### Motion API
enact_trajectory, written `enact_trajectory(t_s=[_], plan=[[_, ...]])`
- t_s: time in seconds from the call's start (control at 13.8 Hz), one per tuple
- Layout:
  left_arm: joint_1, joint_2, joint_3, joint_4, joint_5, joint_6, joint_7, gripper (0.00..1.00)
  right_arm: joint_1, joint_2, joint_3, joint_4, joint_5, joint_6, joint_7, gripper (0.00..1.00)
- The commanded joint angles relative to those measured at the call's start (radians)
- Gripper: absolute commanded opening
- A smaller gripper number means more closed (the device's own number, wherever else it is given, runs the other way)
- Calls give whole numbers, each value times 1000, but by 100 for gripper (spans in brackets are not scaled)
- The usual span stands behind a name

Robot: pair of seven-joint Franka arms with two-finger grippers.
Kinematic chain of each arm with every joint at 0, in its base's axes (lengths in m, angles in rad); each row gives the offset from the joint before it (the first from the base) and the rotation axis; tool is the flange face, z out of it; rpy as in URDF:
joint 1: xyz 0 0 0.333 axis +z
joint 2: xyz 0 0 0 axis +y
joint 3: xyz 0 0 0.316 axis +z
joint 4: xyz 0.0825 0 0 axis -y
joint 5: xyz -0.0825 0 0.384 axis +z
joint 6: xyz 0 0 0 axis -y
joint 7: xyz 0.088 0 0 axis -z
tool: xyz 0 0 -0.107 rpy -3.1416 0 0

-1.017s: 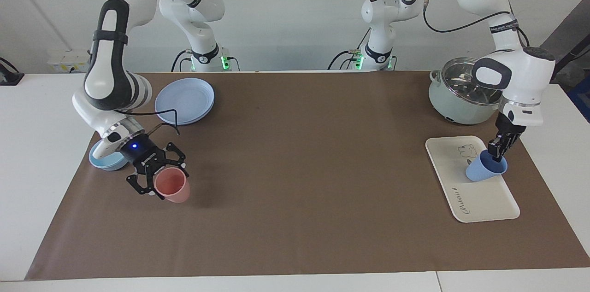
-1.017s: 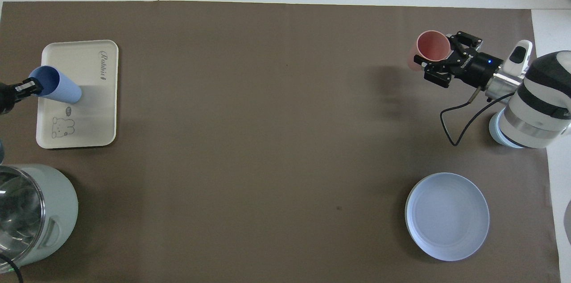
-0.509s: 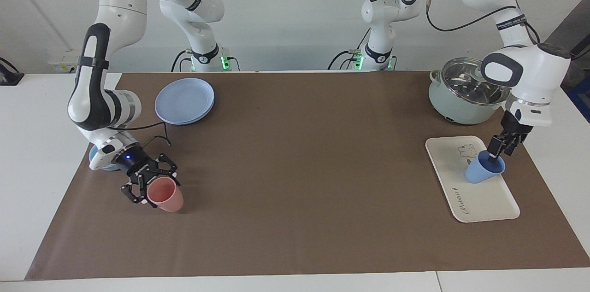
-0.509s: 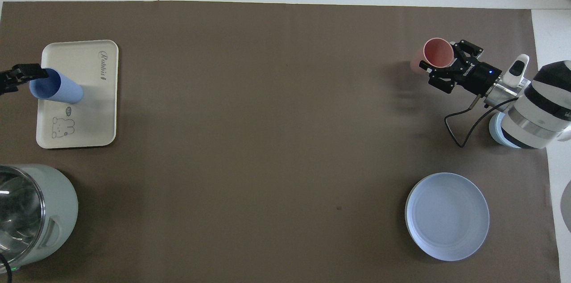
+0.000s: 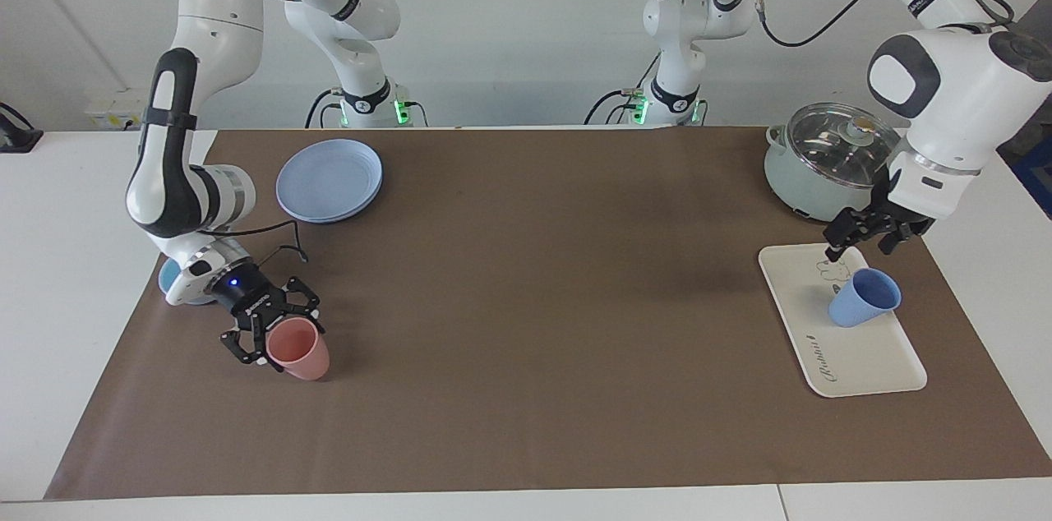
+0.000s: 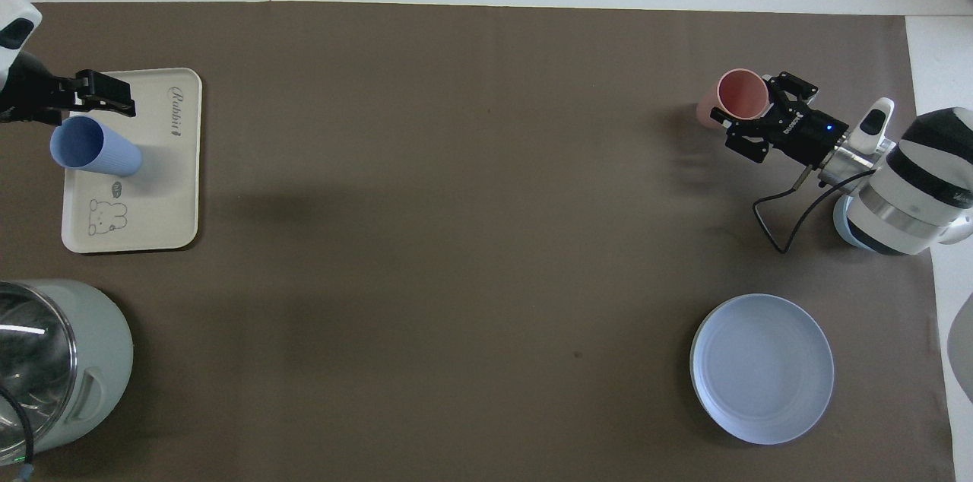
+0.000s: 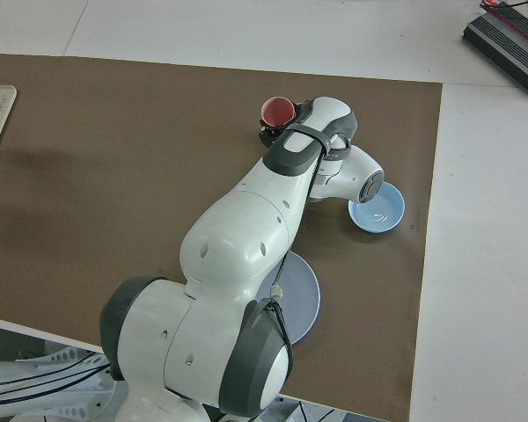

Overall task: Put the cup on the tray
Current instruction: 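Lower the cup onto the cream tray and open the left gripper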

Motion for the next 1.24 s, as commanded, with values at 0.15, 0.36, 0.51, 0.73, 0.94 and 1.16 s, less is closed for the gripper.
enact_trajectory(t_s=[0.15, 0.36, 0.51, 0.73, 0.94, 1.16], plan=[[-30, -179, 5, 15, 40, -254, -12, 100, -3, 7, 9, -6, 44, 9, -48, 0], [-27, -250, 6, 15, 45, -371, -10, 100, -8, 5, 9, -9, 44, 7, -50, 100], [-28, -264, 2, 17, 82, -422, -9, 100, -8, 3, 9, -9, 41, 0, -50, 100], [-30, -265, 0, 12, 82, -425, -9, 100, -14, 0, 9, -8, 33, -14, -48, 100], [-31, -265, -29, 12, 74, -430, -10, 100, -14, -13, 6, -5, 9, -20, -42, 100], [-39, -271, -52, -6, 69, -419, -12, 100, -12, -47, 6, -5, 1, -13, -18, 100]])
